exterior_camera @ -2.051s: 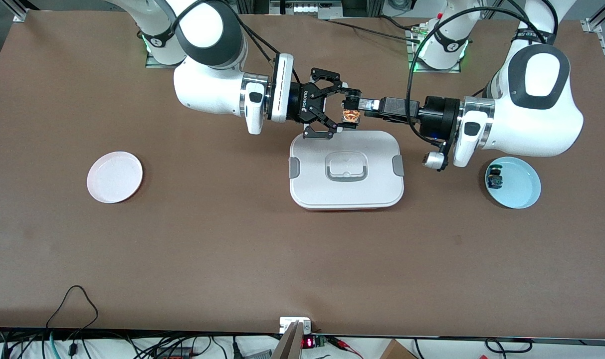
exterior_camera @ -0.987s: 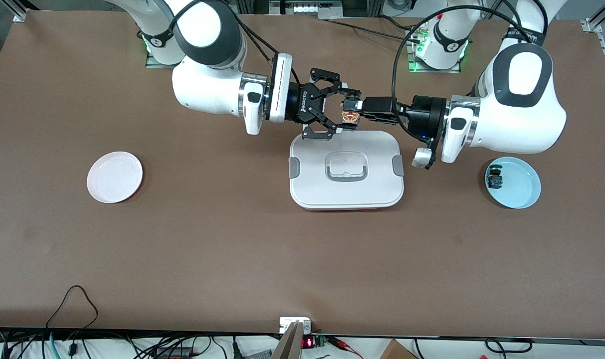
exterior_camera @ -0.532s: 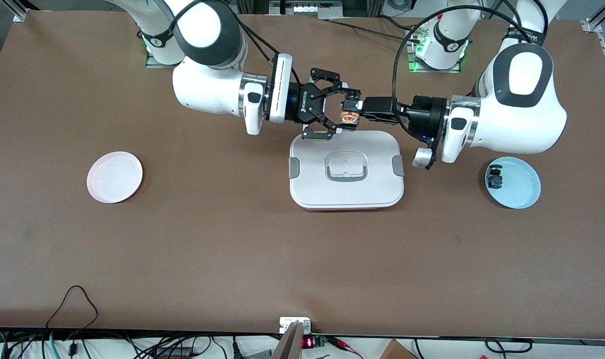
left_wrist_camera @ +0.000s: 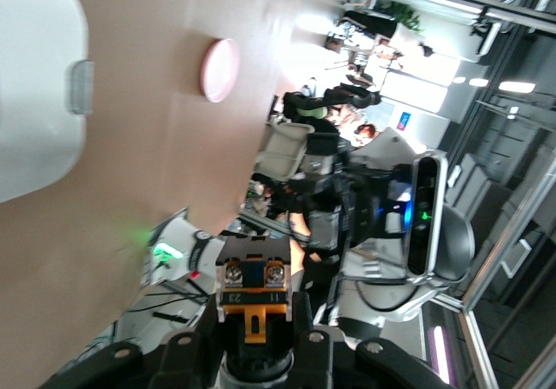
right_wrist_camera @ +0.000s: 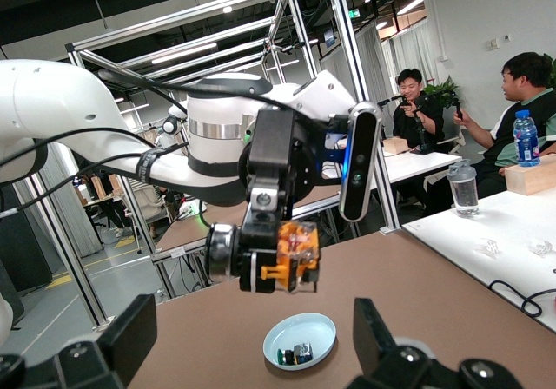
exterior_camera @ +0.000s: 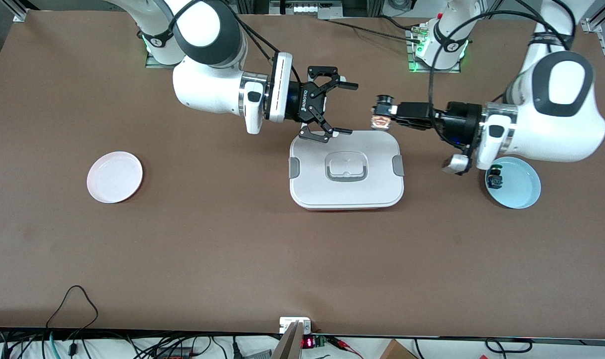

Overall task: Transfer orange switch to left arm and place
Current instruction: 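Carry the switch to the blue plate while the right gripper withdraws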

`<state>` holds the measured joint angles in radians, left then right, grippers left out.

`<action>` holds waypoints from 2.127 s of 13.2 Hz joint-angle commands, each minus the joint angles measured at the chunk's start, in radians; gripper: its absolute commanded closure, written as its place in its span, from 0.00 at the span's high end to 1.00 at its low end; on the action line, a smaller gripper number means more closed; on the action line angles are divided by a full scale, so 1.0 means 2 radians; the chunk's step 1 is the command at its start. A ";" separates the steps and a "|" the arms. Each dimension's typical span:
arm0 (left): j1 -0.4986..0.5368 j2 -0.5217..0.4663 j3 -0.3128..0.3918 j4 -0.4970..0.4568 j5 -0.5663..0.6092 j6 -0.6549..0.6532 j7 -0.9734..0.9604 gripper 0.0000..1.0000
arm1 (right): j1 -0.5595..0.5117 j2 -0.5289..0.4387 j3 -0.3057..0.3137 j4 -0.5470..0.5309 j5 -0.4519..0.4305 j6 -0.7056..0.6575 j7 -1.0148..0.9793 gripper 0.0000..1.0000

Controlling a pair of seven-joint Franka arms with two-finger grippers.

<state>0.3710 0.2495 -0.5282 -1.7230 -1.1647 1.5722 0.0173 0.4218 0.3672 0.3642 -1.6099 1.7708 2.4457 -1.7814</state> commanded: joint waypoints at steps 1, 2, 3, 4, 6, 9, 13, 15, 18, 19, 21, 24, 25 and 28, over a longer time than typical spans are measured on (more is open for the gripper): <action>0.057 -0.017 -0.001 -0.011 0.079 -0.050 0.012 0.00 | -0.016 -0.019 0.000 -0.013 0.012 0.006 0.009 1.00; 0.078 -0.017 -0.002 -0.011 0.130 -0.066 0.013 0.00 | -0.020 -0.025 0.000 -0.022 0.012 0.004 0.015 1.00; 0.098 -0.017 -0.002 -0.010 0.187 -0.077 0.021 0.00 | -0.027 -0.029 0.000 -0.029 0.011 0.000 0.017 1.00; 0.118 -0.017 -0.002 -0.010 0.243 -0.080 0.046 0.00 | -0.039 -0.035 0.000 -0.036 0.010 -0.015 0.017 1.00; 0.146 -0.012 -0.001 -0.012 0.359 -0.067 0.095 0.00 | -0.067 -0.036 -0.003 -0.051 0.004 -0.073 0.018 1.00; 0.180 0.025 0.000 -0.014 0.536 -0.001 0.135 0.00 | -0.105 -0.041 -0.014 -0.072 -0.029 -0.150 0.021 1.00; 0.213 0.117 0.000 -0.016 0.744 0.109 0.130 0.00 | -0.106 -0.045 -0.095 -0.083 -0.094 -0.272 0.071 1.00; 0.223 0.153 0.001 -0.018 0.813 0.167 0.107 0.00 | -0.107 -0.056 -0.131 -0.079 -0.150 -0.319 0.149 1.00; 0.218 0.167 0.000 -0.025 0.888 0.186 0.022 0.00 | -0.107 -0.063 -0.170 -0.072 -0.189 -0.370 0.278 1.00; 0.216 0.167 0.000 -0.031 0.891 0.186 0.001 0.00 | -0.107 -0.065 -0.174 -0.072 -0.200 -0.372 0.307 1.00; 0.212 0.171 0.000 -0.043 0.902 0.193 -0.033 0.00 | -0.106 -0.069 -0.180 -0.076 -0.235 -0.372 0.358 1.00; 0.212 0.176 0.000 -0.072 0.902 0.248 -0.042 0.00 | -0.112 -0.070 -0.186 -0.073 -0.326 -0.372 0.484 1.00; 0.211 0.181 0.000 -0.072 0.903 0.252 -0.042 0.00 | -0.112 -0.072 -0.187 -0.071 -0.362 -0.372 0.524 1.00; 0.208 0.194 0.000 -0.071 0.924 0.252 -0.046 0.05 | -0.112 -0.075 -0.198 -0.065 -0.473 -0.364 0.631 1.00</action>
<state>0.7911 0.6244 -0.5245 -1.8654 0.6383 2.0656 -0.0498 0.1982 0.2371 -0.0166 -1.7438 0.9347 1.7149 -0.6479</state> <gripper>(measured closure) 0.661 0.000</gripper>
